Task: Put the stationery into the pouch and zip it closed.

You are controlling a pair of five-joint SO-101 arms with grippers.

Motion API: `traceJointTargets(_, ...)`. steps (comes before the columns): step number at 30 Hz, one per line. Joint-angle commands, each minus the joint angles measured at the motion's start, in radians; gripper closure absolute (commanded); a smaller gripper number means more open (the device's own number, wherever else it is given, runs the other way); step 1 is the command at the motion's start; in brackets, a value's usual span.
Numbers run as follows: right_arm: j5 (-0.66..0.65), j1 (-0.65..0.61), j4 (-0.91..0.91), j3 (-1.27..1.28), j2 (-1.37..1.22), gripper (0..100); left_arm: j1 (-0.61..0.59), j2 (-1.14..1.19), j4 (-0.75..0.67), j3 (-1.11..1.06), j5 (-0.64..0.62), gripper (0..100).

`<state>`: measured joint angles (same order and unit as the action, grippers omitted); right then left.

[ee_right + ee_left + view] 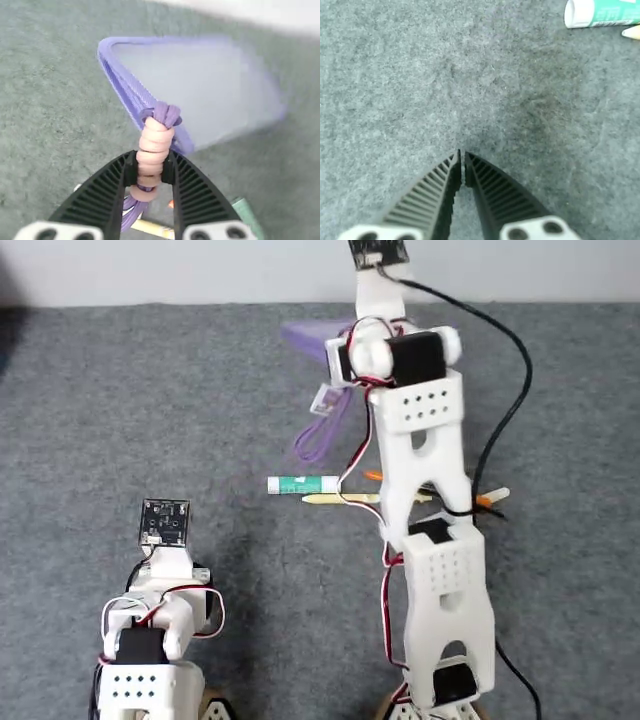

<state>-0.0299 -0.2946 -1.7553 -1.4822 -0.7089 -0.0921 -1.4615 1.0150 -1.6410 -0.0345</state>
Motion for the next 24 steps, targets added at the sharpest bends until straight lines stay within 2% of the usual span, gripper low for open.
traceJointTargets(1, -0.098, 0.004, -0.045, 0.04, 0.14, 99.1, -0.002, -0.012, -0.017, 0.01, 0.014, 99)
traceJointTargets(5, -0.109, -0.001, -0.045, 0.247, 0.294, 99.1, -0.002, -0.012, -0.017, 0.01, 0.014, 99)
traceJointTargets(13, -0.104, -0.036, -0.038, 0.836, 0.687, 99.1, -0.002, -0.012, -0.017, 0.01, 0.014, 99)
traceJointTargets(18, -0.103, -0.031, -0.038, 1.002, 0.819, 99.1, -0.002, -0.012, -0.017, 0.01, 0.014, 99)
traceJointTargets(24, -0.104, -0.035, -0.038, 1.079, 0.906, 99.1, 0.002, -0.012, -0.017, 0.01, 0.014, 99)
